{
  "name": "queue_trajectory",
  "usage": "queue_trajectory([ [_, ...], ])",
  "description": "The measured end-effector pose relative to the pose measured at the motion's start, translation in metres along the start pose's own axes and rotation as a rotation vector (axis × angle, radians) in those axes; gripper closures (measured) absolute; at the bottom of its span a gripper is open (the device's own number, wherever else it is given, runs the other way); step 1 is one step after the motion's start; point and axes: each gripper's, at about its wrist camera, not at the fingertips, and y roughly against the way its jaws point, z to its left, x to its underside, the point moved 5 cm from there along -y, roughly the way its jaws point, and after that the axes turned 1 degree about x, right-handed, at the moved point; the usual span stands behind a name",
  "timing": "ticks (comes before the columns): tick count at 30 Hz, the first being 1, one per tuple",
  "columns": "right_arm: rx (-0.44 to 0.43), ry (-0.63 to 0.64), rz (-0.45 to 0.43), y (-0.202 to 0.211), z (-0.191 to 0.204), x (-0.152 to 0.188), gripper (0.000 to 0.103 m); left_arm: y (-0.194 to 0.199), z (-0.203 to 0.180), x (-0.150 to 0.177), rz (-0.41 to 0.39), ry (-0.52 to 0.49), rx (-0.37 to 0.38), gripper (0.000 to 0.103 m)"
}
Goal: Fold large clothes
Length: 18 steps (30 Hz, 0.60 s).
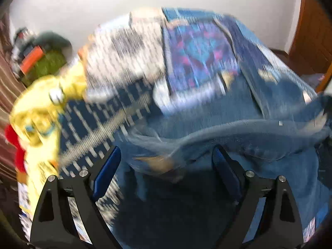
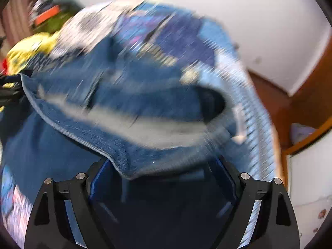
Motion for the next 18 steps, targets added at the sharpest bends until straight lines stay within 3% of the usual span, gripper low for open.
queue_trajectory([
  [2, 0.07, -0.081, -0.05, 0.006, -0.021, -0.018, 0.017, 0.014, 0.008, -0.022, -0.077, 0.013, -0.06, 0.012],
  [5, 0.137, -0.18, -0.1, 0.019, -0.047, -0.031, 0.017, 0.033, 0.021, -0.04, -0.129, 0.076, -0.044, 0.012],
  [9, 0.035, -0.23, -0.128, 0.04, -0.049, -0.031, 0.017, 0.052, 0.028, -0.033, -0.14, 0.118, 0.045, 0.012],
  [12, -0.036, -0.198, -0.132, 0.054, -0.029, -0.024, 0.017, 0.057, 0.025, -0.015, -0.106, 0.128, 0.118, 0.012],
  [18, -0.149, -0.071, -0.108, 0.06, 0.035, -0.012, 0.017, 0.063, 0.007, 0.041, -0.024, 0.032, 0.163, 0.012],
])
